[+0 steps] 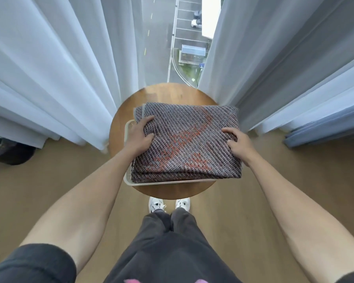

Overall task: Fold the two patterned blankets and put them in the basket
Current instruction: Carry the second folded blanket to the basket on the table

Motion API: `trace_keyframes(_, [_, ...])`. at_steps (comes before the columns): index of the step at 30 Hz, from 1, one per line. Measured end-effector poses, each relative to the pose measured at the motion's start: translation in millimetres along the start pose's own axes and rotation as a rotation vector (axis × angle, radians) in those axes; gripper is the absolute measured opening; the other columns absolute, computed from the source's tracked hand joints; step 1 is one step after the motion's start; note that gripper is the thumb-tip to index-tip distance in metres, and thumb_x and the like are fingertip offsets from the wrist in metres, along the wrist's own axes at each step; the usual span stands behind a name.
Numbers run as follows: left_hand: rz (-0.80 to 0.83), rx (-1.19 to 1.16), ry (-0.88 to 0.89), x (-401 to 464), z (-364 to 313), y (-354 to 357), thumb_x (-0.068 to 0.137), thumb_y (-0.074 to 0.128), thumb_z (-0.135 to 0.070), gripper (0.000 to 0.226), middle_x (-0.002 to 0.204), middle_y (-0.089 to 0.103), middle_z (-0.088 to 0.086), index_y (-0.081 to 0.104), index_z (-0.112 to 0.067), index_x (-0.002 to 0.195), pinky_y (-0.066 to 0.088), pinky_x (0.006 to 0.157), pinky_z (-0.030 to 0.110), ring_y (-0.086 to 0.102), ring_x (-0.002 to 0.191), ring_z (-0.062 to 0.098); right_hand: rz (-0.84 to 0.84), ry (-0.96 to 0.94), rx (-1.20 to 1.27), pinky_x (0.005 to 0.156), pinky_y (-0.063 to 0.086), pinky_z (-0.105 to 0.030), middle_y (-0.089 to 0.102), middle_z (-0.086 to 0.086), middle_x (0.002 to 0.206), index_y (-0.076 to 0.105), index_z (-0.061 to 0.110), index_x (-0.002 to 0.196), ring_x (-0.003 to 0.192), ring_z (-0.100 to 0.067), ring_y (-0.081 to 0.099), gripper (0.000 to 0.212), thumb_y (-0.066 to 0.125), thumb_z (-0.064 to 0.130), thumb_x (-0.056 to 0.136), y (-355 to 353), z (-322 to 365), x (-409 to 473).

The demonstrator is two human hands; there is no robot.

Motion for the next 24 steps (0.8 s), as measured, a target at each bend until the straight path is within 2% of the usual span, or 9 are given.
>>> trace_keyframes(3, [0.009,0.009,-0.054,-8.2,26.8,8.0,0.089,0.059,-0.010,0.055,0.143,0.043,0.012,0.046,-0.032,0.137,0.032,0.109,0.040,0.043,0.128,0.032,0.059,0.021,0.001,0.099,0.036,-0.027,0.053,-0.005,0.134,0.061,0.026,0.116,0.121,-0.023,0.048,0.046,0.045,-0.004,0.085,31.4,-11.3,0.6])
trace_keyframes(7, [-0.009,0.010,-0.111,-13.4,55.5,10.7,0.089,0.059,-0.008,0.055,0.142,0.045,0.014,0.046,-0.029,0.138,0.032,0.109,0.041,0.044,0.127,0.033,0.122,0.024,-0.001,0.105,0.038,-0.039,0.052,-0.010,0.129,0.059,0.037,0.114,0.116,-0.024,0.050,0.047,0.045,0.002,0.087,66.0,-22.2,4.3])
trace_keyframes(9, [-0.024,0.012,-0.125,-14.9,62.8,11.2,0.089,0.059,-0.007,0.056,0.138,0.047,0.015,0.046,-0.029,0.139,0.033,0.108,0.040,0.046,0.125,0.033,0.117,0.032,-0.008,0.105,0.038,-0.041,0.051,-0.010,0.126,0.057,0.042,0.112,0.115,-0.025,0.050,0.047,0.045,0.004,0.088,74.0,-24.7,9.8])
trace_keyframes(13, [-0.056,-0.009,-0.146,-9.1,68.7,15.8,0.090,0.058,-0.007,0.056,0.132,0.049,0.016,0.045,-0.031,0.138,0.034,0.106,0.039,0.047,0.122,0.031,0.091,0.054,0.002,0.103,0.031,-0.029,0.047,-0.012,0.126,0.058,0.031,0.119,0.118,-0.026,0.046,0.043,0.043,0.001,0.091,80.2,-26.1,20.9])
trace_keyframes(17, [-0.084,-0.030,-0.175,-9.9,80.6,29.7,0.091,0.058,-0.006,0.056,0.134,0.046,0.018,0.044,-0.031,0.139,0.033,0.108,0.042,0.045,0.125,0.033,0.063,0.058,-0.039,0.098,0.032,-0.026,0.044,-0.015,0.127,0.057,0.029,0.122,0.120,-0.028,0.045,0.043,0.042,0.001,0.093,85.6,-28.4,24.9])
trace_keyframes(22, [-0.063,0.003,-0.218,-16.1,90.3,39.3,0.092,0.059,-0.011,0.055,0.139,0.032,0.019,0.041,-0.030,0.141,0.029,0.112,0.046,0.037,0.129,0.035,0.045,0.049,-0.161,0.103,0.034,-0.036,0.033,-0.015,0.140,0.048,0.030,0.132,0.125,-0.031,0.041,0.043,0.044,0.010,0.095,92.5,-20.5,14.7])
trace_keyframes(24, [-0.125,0.193,-0.122,-15.1,82.5,29.5,0.089,0.062,-0.015,0.054,0.144,0.026,0.019,0.044,-0.024,0.140,0.030,0.112,0.052,0.032,0.133,0.036,-0.048,0.021,-0.282,0.106,0.030,-0.042,0.028,-0.016,0.145,0.047,0.026,0.133,0.129,-0.032,0.034,0.044,0.049,0.013,0.091,89.4,-15.5,6.3])
Point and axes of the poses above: each hand's wrist, its own x-axis towards the middle knuckle, its own y-axis out of the palm, z = x × y, the point moved 9 cm from there along x, towards the middle knuckle
